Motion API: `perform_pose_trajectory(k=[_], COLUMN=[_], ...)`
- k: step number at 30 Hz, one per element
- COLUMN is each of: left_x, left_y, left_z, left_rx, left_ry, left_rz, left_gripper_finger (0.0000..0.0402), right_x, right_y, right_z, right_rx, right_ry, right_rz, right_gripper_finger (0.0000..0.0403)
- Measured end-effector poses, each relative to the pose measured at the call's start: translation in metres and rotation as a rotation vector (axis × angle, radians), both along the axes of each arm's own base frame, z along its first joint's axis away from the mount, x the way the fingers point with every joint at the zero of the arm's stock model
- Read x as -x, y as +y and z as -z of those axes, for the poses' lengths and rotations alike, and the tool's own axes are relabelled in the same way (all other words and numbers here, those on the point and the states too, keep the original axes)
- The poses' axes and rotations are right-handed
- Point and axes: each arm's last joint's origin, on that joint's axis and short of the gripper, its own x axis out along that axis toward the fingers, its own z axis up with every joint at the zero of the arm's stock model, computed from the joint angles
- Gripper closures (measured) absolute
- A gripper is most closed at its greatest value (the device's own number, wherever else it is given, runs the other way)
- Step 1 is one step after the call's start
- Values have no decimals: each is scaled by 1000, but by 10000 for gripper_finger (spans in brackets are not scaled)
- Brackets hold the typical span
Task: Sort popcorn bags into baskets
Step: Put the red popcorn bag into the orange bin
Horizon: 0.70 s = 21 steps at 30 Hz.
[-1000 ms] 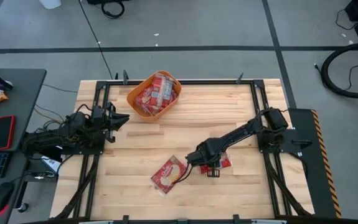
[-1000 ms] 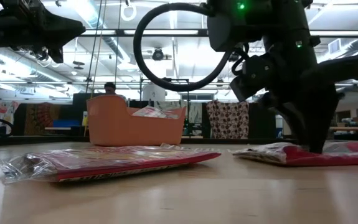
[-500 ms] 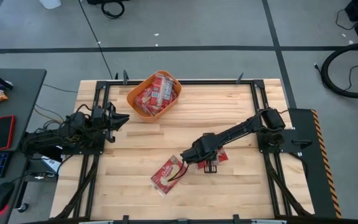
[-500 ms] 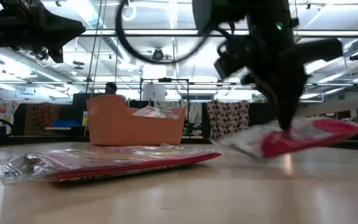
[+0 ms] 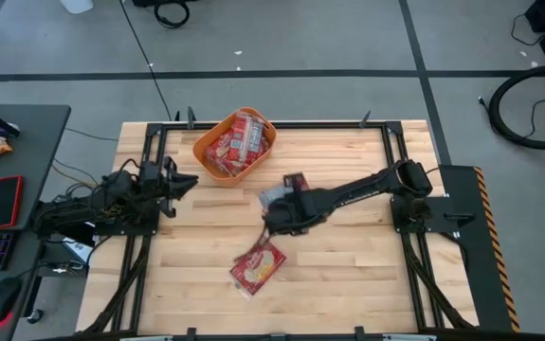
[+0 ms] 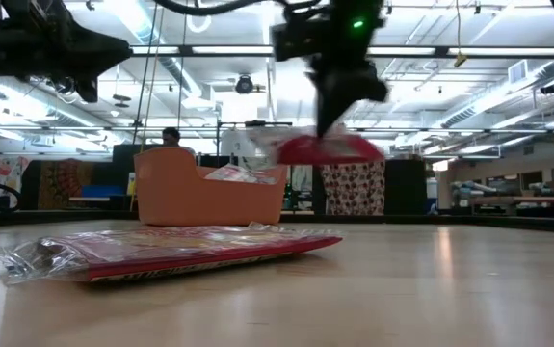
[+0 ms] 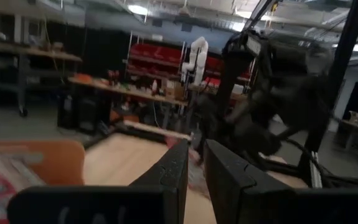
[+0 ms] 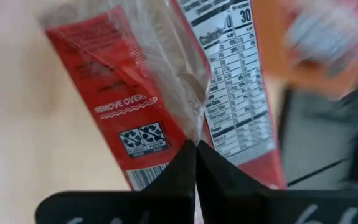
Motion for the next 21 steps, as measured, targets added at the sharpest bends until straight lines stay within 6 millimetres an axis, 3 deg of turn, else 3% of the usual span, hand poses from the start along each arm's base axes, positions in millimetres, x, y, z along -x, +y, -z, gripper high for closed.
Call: perform_pose_trajectory(k=[4,10,21], left_x=[-1,-1,-2], left_y=[-1,-4,-6], left_z=[3,4,5], left_rx=[51,106,128], left_ry=[19,32,43], left_rz=[54,174,224], left_gripper_finger=[345,345,345], right_x=[-20,-45,-64], right_y=[-22,-71,-145], right_z=[-4,-9,-31], right_rx=[66,113,145], right_ry=[-70,-192,-458], right_rz=[-111,-181,-233], right_gripper_finger=[398,398,398])
